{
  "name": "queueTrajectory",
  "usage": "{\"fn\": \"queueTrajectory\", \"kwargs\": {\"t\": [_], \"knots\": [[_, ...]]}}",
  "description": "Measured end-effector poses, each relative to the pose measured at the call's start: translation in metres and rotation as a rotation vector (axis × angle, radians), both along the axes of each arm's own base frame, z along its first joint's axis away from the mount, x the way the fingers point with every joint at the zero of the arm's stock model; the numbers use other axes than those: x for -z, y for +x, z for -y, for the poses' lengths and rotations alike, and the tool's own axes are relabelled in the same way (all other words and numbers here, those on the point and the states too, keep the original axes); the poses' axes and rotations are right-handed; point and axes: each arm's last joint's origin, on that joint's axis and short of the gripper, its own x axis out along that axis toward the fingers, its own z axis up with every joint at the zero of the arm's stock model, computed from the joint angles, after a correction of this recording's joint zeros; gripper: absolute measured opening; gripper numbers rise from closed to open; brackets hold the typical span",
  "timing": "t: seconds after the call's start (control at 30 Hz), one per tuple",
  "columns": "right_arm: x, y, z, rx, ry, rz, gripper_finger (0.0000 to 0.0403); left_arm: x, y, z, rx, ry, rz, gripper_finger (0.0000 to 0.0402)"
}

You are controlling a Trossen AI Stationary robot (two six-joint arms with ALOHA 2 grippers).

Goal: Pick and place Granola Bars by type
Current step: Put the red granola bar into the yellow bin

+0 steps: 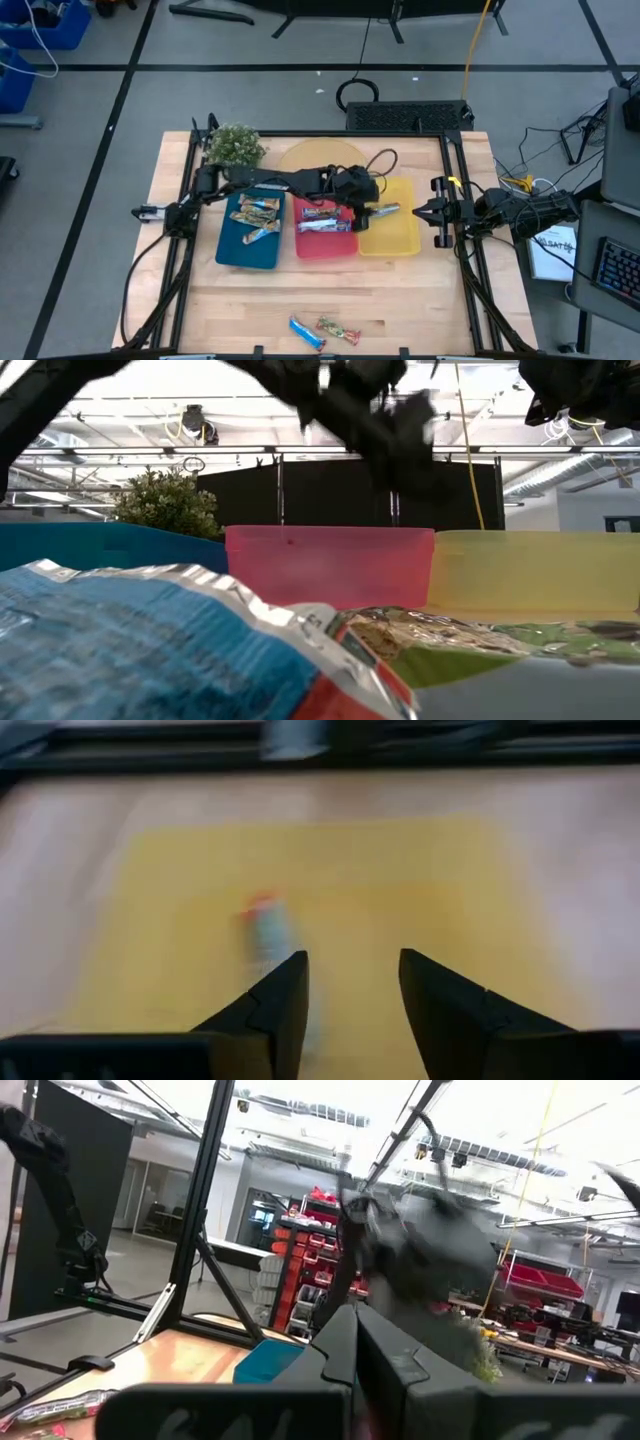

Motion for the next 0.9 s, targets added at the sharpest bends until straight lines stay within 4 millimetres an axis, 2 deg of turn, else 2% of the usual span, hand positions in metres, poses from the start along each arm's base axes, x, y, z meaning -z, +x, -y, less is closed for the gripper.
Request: {"fn": "queueTrajectory", "kwargs": {"t": [0.1,0.2,0.33,0.47,0.7,0.9], "knots": [[0.000,0.000,0.000,0.000,-0.001,-0.004,0.0000,-0.030,-0.017,0.045,0.087,-0.028,-0.030,0.0165],[0.001,0.000,0.000,0.000,-0.002,-0.013,0.0000,-0.044,-0.039,0.093,0.103,-0.004,-0.141,0.0162],[0.002,0.000,0.000,-0.002,0.001,-0.017,0.0000,-0.033,-0.071,0.163,0.144,0.087,-0.328,0.0158],[0.002,0.001,0.000,-0.005,0.006,-0.020,0.0000,-0.015,-0.094,0.220,0.198,0.071,-0.438,0.0173],[0.003,0.002,0.000,-0.020,0.051,-0.038,0.0000,0.000,-0.123,0.270,0.272,0.054,-0.507,0.0208],[0.004,0.003,-0.001,-0.020,0.050,-0.052,0.0000,0.028,-0.147,0.286,0.265,0.087,-0.588,0.0214]]}}
